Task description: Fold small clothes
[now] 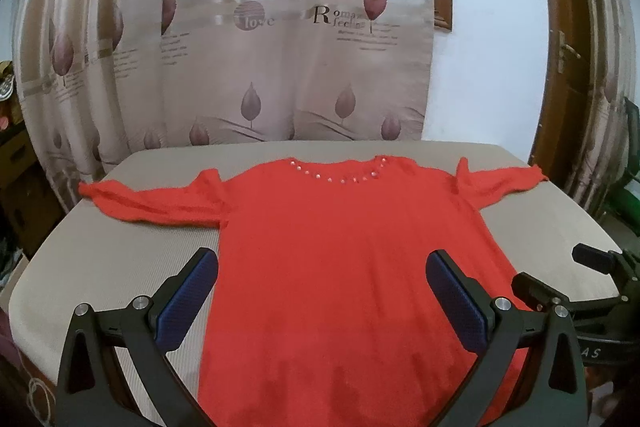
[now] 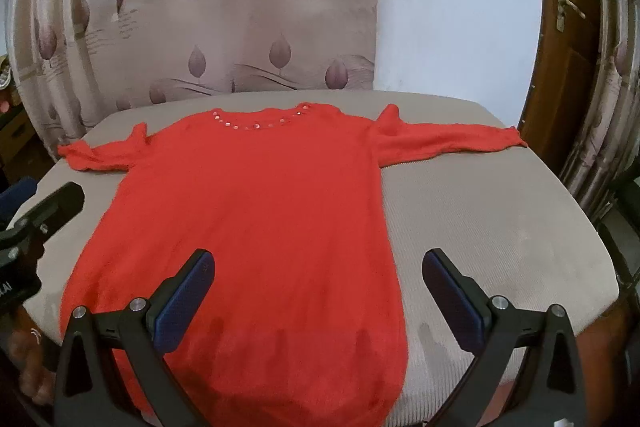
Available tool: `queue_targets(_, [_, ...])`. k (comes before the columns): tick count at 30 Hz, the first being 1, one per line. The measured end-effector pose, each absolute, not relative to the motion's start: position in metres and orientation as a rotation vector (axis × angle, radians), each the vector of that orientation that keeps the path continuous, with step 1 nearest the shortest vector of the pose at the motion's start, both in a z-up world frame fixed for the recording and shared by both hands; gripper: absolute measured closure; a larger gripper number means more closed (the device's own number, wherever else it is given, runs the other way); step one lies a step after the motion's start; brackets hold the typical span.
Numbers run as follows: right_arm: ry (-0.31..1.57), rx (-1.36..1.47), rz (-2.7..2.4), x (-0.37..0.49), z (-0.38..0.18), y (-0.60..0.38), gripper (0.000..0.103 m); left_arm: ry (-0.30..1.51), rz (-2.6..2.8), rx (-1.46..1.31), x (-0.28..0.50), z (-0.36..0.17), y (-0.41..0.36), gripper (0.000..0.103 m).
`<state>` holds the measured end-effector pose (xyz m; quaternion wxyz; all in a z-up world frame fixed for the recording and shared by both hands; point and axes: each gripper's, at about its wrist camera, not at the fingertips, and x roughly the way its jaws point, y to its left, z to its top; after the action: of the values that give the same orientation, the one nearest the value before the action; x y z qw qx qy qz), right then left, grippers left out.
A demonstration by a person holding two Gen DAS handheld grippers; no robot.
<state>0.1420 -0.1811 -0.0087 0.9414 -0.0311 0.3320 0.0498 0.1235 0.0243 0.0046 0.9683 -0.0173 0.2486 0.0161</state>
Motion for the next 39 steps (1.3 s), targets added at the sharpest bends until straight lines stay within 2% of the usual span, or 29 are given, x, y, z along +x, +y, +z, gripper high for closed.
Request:
queue_targets(14, [0.718,-0.073,0.1,0.224,-0.019,-0.188,0.0,0.528,0.069,-0.023,0.21,-0.007,0.023,0.0])
queue_targets(23, [0.767,0.081,0.248,0.287,-0.031,-0.24,0.001,0.631,0.061,-0.113,0.264,-0.057,0.039,0.0])
queue_targets(26, [0.806,0.206,0.256,0.32,-0.037,-0.291,0.012,0.672,0.065,-0.168,0.271,-0.072,0.048,0.0])
queue_targets(28, [0.817,0.327,0.24,0.342,-0.042,-0.339,0.028,0.682,0.042,-0.218,0.273,-0.076,0.055,0.0])
queue_targets(31, [0.814,0.498,0.169,0.371,-0.05,-0.413,0.038,0.695,0.045,-0.259,0.274,-0.081,0.06,0.0])
queue_targets(39, [0.745,0.864,0.0,0.41,-0.078,-0.566,0.038,0.71,0.049,-0.219,0.275,-0.082,0.05,0.0])
